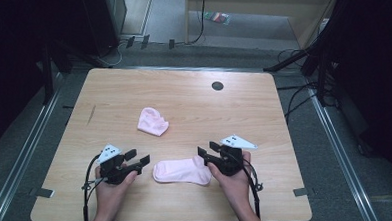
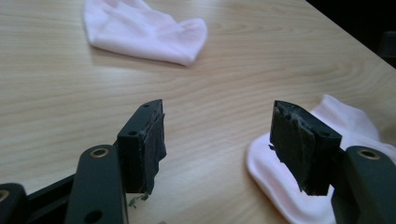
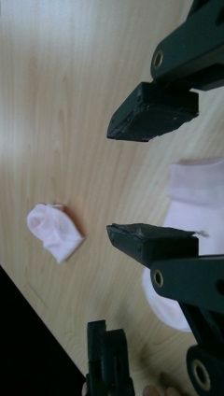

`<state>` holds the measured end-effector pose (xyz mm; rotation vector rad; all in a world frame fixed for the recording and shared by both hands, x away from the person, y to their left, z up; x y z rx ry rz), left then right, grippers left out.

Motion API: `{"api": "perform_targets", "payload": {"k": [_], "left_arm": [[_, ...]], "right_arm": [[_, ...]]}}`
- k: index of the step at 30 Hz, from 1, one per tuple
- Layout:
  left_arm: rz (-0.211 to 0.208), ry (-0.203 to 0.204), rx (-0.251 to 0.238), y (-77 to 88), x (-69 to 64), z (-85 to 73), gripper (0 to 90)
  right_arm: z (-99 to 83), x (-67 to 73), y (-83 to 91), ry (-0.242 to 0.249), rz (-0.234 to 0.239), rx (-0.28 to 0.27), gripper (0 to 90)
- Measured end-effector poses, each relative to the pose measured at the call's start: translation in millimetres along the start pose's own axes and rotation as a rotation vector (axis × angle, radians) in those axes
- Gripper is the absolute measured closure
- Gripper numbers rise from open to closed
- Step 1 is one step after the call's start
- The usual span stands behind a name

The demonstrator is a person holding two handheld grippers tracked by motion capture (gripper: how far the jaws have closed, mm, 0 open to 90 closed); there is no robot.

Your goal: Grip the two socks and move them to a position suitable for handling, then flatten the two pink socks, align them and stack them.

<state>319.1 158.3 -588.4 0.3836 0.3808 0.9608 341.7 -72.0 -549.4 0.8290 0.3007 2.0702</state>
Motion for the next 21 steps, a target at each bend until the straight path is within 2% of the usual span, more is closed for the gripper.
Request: {"api": "perform_targets", "payload": {"k": [4, 7, 9, 13, 15, 20, 21], "left_arm": [[0.04, 0.011, -0.01, -0.2, 21.6, 2.9, 36.2], [0.047, 0.032, -0.01, -1.3, 27.6, 2.3, 36.4], [0.064, 0.037, -0.012, -3.1, 34.4, 2.0, 36.8], [0.075, 0.035, -0.008, -3.9, 37.2, 1.0, 36.9], [0.095, 0.029, 0.011, -7.6, 38.8, -1.9, 37.7], [0.102, 0.045, 0.007, -7.8, 40.4, -1.8, 37.5], [0.106, 0.043, 0.01, -7.9, 40.6, -2.6, 37.5]], "right_arm": [[17.4, 14.1, -18.6, 0.002, 0.008, 0.007, 47.7], [23.1, 18.8, -27.4, 0.009, 0.005, 0.016, 47.5], [29.9, 23.4, -41.9, 0.011, -0.008, 0.029, 48.3], [33.0, 28.5, -55.0, 0.012, -0.012, 0.042, 49.8], [35.4, 32.1, -68.4, 0.023, -0.019, 0.055, 50.5], [40.2, 37.4, -85.8, 0.034, -0.021, 0.076, 51.2], [41.7, 39.5, -93.7, 0.046, -0.021, 0.088, 51.8]]}}
Point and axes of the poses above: each handheld gripper's, and its own axes: y roughly backward along the jaws, z roughly out of its top, x roughly to its left, the point moved 10 cm from there along -y, roughly forward along the jaws, and after that the axes turned 12 degrees about -y, right-handed, at the moved point
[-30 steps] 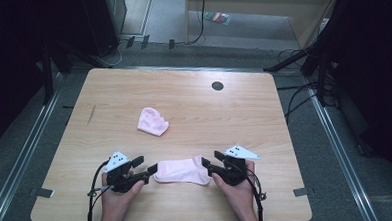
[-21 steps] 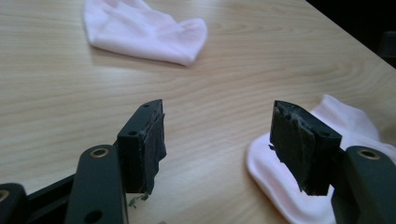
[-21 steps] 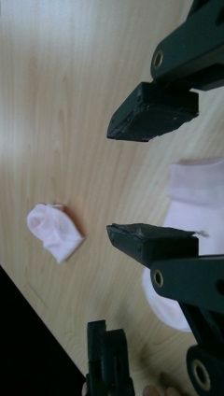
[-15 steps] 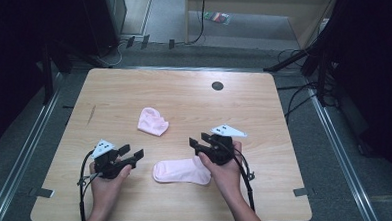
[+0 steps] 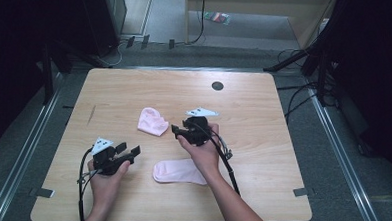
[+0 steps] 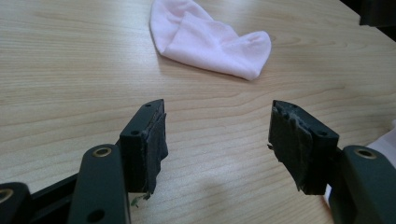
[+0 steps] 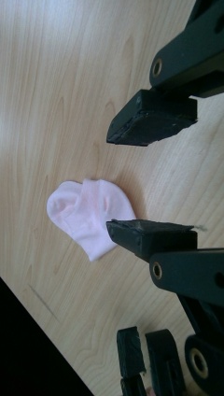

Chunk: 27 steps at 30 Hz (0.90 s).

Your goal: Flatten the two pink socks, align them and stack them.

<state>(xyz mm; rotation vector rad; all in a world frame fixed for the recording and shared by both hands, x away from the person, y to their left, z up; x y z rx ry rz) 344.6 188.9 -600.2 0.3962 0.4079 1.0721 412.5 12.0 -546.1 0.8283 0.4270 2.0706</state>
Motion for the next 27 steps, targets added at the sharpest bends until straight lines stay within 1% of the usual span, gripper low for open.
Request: {"api": "perform_targets", "payload": {"k": [2, 3, 4, 5, 7, 8, 12, 13, 15, 17, 18, 19, 23, 25, 26, 27], "left_arm": [[0.007, -0.004, 0.001, -0.6, -0.7, -0.3, 37.5], [0.012, -0.009, 0.002, -0.6, -0.9, -0.4, 37.5], [0.012, -0.009, 0.002, -0.6, -0.9, -0.4, 37.5], [0.013, -0.014, 0.005, -0.6, -1.3, -0.7, 37.5], [0.018, -0.016, 0.009, -0.6, -1.6, -1.1, 37.7], [0.018, -0.016, 0.009, -0.6, -1.6, -1.1, 37.8], [0.014, -0.017, 0.006, -1.6, -2.3, -0.9, 38.7], [0.014, -0.017, 0.006, -2.2, -2.9, -0.8, 39.1], [0.015, -0.021, 0.011, -2.2, -2.9, -1.2, 39.5], [0.012, -0.03, 0.014, -2.4, -3.6, -1.4, 39.8], [0.013, -0.032, 0.016, -2.4, -3.6, -1.6, 40.0], [0.012, -0.031, 0.016, -2.7, -3.9, -1.6, 40.3], [0.009, -0.027, 0.016, -3.2, -4.4, -1.7, 40.7], [0.007, -0.027, 0.018, -3.1, -4.4, -1.9, 41.0], [0.006, -0.025, 0.019, -3.1, -4.5, -2.0, 41.1], [0.006, -0.025, 0.02, -3.2, -4.4, -2.1, 41.3]], "right_arm": [[1.4, 0.7, -6.8, 0.005, -0.007, 0.011, 52.3], [2.0, 0.9, -10.2, -0.002, -0.008, 0.014, 52.3], [2.0, 0.9, -10.2, -0.002, -0.008, 0.014, 52.3], [2.5, 0.6, -18.0, -0.002, -0.011, 0.027, 53.0], [2.2, 0.4, -24.3, -0.004, -0.015, 0.039, 53.5], [2.2, 0.4, -24.3, -0.004, -0.015, 0.039, 53.5], [1.2, 1.7, -42.3, -0.019, -0.016, 0.073, 53.7], [2.9, 0.9, -51.6, -0.039, -0.016, 0.089, 53.9], [4.0, 0.4, -55.0, -0.046, -0.018, 0.095, 54.3], [9.1, 0.6, -65.0, -0.066, -0.025, 0.103, 55.6], [10.3, 1.1, -67.5, -0.063, -0.03, 0.109, 55.8], [13.2, 4.1, -74.9, -0.053, -0.032, 0.117, 56.2], [14.0, 7.4, -85.3, -0.03, -0.039, 0.137, 55.5], [13.1, 7.2, -93.8, -0.013, -0.052, 0.156, 51.0], [13.1, 5.6, -96.2, -0.016, -0.064, 0.156, 49.8], [13.1, 2.9, -99.9, -0.029, -0.061, 0.158, 48.5]]}}
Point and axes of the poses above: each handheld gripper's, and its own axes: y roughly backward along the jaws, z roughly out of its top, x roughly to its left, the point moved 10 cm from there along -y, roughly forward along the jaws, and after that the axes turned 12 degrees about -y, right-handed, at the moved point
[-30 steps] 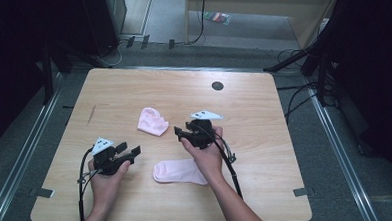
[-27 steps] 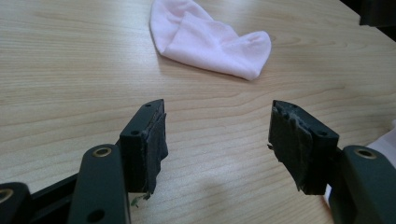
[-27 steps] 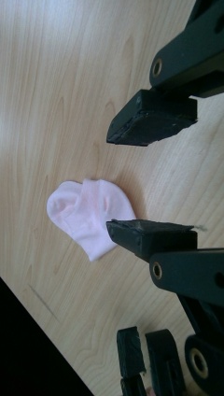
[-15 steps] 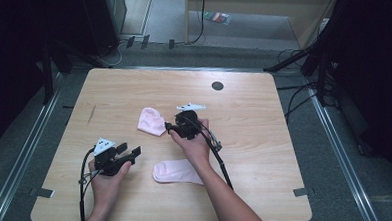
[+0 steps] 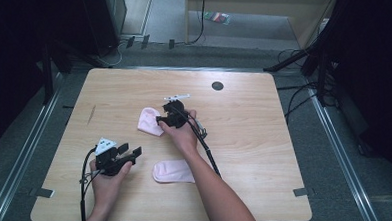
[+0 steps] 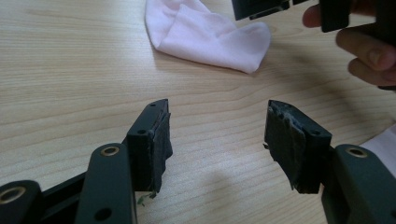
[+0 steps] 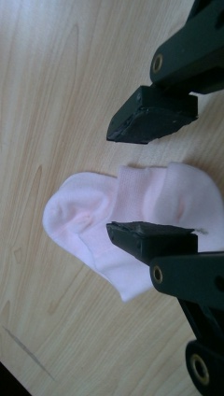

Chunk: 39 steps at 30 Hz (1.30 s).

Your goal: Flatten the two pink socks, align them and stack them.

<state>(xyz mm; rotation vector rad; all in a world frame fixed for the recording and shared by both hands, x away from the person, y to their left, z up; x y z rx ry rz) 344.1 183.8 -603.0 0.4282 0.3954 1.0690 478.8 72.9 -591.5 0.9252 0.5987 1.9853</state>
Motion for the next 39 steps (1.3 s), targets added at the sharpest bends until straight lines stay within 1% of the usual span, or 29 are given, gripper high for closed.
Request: {"api": "perform_targets", "payload": {"k": [1, 2, 5, 6, 8, 9, 10, 11, 12, 13, 14, 15, 16, 17, 20, 21, 22, 23, 24, 27, 28, 31, 32, 33, 34, 35, 36, 37, 39], "left_arm": [[0.0, 0.0, 0.0, -0.1, -0.1, 0.0, 41.5], [0.001, 0.001, 0.0, -0.3, -0.1, 0.0, 41.7], [0.001, 0.005, 0.004, -0.7, 0.1, -0.4, 42.0], [0.002, 0.006, 0.005, -0.9, 0.5, -0.6, 41.9], [0.002, 0.005, 0.007, -1.0, 0.7, -0.6, 42.0], [0.002, 0.003, 0.009, -1.1, 0.8, -0.8, 42.0], [0.002, 0.003, 0.009, -1.0, 0.7, -0.8, 42.0], [0.002, 0.003, 0.009, -1.0, 0.7, -0.8, 42.0], [0.002, 0.002, 0.01, -1.1, 0.7, -0.9, 42.1], [0.003, 0.002, 0.011, -1.2, 0.8, -1.0, 42.1], [0.005, 0.003, 0.01, -1.4, 0.9, -1.0, 42.1], [0.006, 0.003, 0.01, -1.5, 0.8, -0.9, 42.1], [0.007, 0.001, 0.011, -1.7, 0.6, -0.9, 42.2], [0.007, -0.001, 0.013, -1.8, 0.3, -1.1, 42.2], [0.006, 0.004, 0.009, -2.2, 0.5, -0.7, 42.1], [0.001, 0.01, 0.012, -2.0, 0.8, -0.8, 41.7], [0.0, 0.025, 0.011, -1.6, 2.2, -0.2, 41.4], [0.0, 0.023, 0.017, -1.9, 2.8, 0.3, 41.1], [0.0, 0.023, 0.017, -1.9, 2.8, 0.3, 40.6], [0.001, 0.02, 0.033, -5.6, 0.6, 2.4, 39.1], [-0.012, 0.03, 0.024, -7.4, -2.3, 5.2, 38.4], [0.003, 0.022, 0.023, -16.9, -7.5, 13.2, 33.4], [-0.002, 0.025, 0.017, -20.4, -8.4, 17.1, 32.6], [-0.001, 0.018, 0.027, -25.0, -8.2, 20.5, 32.2], [0.0, 0.017, 0.031, -28.5, -7.9, 23.3, 29.1], [0.004, 0.013, 0.035, -33.3, -6.5, 26.7, 29.1], [0.001, 0.021, 0.033, -38.7, -5.5, 31.0, 28.0], [0.013, 0.027, 0.041, -46.7, -2.7, 34.5, 26.5], [0.013, 0.038, 0.046, -51.4, -1.5, 36.1, 26.0]], "right_arm": [[0.0, -2.1, -3.3, -0.023, 0.006, 0.003, 46.4], [-0.2, -4.4, -6.8, -0.023, 0.002, 0.005, 44.9], [-4.1, -3.5, -13.7, 0.019, -0.006, 0.007, 44.0], [-7.3, -1.5, -16.7, 0.055, -0.004, 0.015, 46.0], [-8.1, -0.4, -16.8, 0.063, 0.002, 0.016, 47.3], [-10.1, 3.8, -17.4, 0.08, 0.018, 0.018, 52.0], [-11.9, 5.7, -17.8, 0.112, 0.013, 0.017, 54.0], [-13.9, 7.2, -18.1, 0.157, -0.005, 0.011, 57.5], [-13.9, 7.2, -18.1, 0.157, -0.005, 0.011, 57.5], [-15.6, 7.8, -18.2, 0.21, -0.038, -0.004, 61.2], [-17.5, 10.2, -17.4, 0.212, -0.029, 0.0, 74.4], [-17.5, 10.2, -17.4, 0.212, -0.029, 0.0, 74.4], [-18.0, 10.4, -16.6, 0.204, -0.029, 0.004, 80.3], [-18.1, 10.5, -15.5, 0.204, -0.035, 0.005, 82.8], [-19.1, 13.9, -12.3, 0.195, -0.02, 0.02, 84.1], [-18.4, 17.2, -7.9, 0.182, 0.015, 0.022, 84.4], [-17.0, 19.5, -4.5, 0.166, 0.026, 0.016, 84.5], [-14.7, 21.6, -0.6, 0.158, 0.043, 0.007, 84.6], [-14.7, 21.6, -0.6, 0.158, 0.043, 0.007, 84.6], [-6.6, 31.5, 13.6, 0.098, 0.094, -0.016, 84.8], [-4.4, 33.6, 17.1, 0.094, 0.1, -0.022, 84.8], [5.5, 40.1, 30.7, 0.046, 0.12, -0.048, 84.8], [8.6, 40.7, 34.3, 0.031, 0.122, -0.057, 84.8], [11.4, 41.3, 37.5, 0.009, 0.127, -0.063, 84.8], [15.9, 42.8, 42.1, -0.018, 0.138, -0.071, 84.8], [15.9, 42.8, 42.1, -0.018, 0.138, -0.071, 84.8], [18.3, 43.3, 44.3, -0.021, 0.134, -0.077, 84.8], [21.8, 46.0, 47.9, -0.014, 0.135, -0.083, 84.8], [23.3, 48.0, 49.8, -0.014, 0.137, -0.086, 84.8]]}}
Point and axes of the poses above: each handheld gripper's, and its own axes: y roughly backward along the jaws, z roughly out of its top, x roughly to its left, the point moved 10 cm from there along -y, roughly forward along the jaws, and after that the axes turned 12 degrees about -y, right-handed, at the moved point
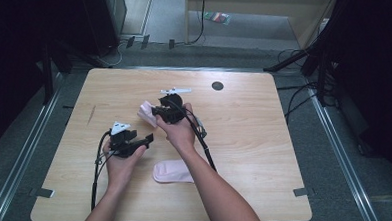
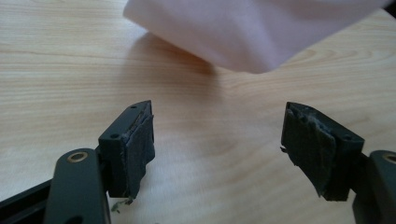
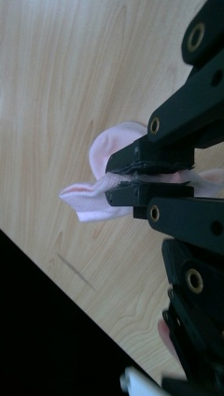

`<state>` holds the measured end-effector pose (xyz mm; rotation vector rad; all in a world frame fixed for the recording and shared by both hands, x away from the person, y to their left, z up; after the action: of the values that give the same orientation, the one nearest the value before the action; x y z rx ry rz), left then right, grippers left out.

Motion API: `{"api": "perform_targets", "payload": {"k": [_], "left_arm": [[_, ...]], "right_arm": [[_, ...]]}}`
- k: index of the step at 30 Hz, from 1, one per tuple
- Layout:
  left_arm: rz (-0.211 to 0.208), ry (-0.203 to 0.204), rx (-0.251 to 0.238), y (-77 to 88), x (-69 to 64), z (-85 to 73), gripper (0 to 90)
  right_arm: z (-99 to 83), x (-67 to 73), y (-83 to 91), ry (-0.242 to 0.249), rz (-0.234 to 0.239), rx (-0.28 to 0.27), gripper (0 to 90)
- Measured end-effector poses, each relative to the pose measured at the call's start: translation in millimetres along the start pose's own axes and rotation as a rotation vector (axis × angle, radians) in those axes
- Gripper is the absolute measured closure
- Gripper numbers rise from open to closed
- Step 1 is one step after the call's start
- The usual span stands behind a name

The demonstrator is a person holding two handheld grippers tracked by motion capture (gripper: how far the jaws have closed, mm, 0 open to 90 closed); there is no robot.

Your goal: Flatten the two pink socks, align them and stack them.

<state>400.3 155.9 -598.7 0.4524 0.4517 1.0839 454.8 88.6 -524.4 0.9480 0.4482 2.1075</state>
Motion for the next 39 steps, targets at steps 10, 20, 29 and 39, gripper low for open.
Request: {"api": "perform_targets", "payload": {"k": [10, 20, 29, 39], "left_arm": [[0.005, -0.024, -0.021, -22.9, -11.0, 20.7, 19.6], [0.055, 0.044, -0.087, -36.0, 1.2, 31.5, 35.7], [0.078, -0.099, -0.189, -7.8, 7.1, 40.2, 89.4], [0.367, -0.283, -0.174, 46.6, 28.4, 47.3, 89.9]], "right_arm": [[11.5, 9.6, 11.7, -0.015, -0.004, -0.048, 84.8], [11.9, 18.1, 16.3, -0.011, 0.006, -0.054, 84.8], [13.2, 18.0, 20.1, -0.026, 0.015, -0.064, 84.9], [-0.1, 27.9, 12.0, -0.042, 0.098, -0.032, 85.1]]}}
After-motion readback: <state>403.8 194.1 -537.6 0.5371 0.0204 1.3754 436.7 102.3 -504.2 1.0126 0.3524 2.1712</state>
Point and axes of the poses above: each handheld gripper's, and its own axes: y roughly backward along the jaws, z roughly out of its top, x roughly to its left, the point moved 10 cm from there along -y, roughly forward along the jaws, and after that the axes turned 12 degrees about -y, right-handed, at the moved point
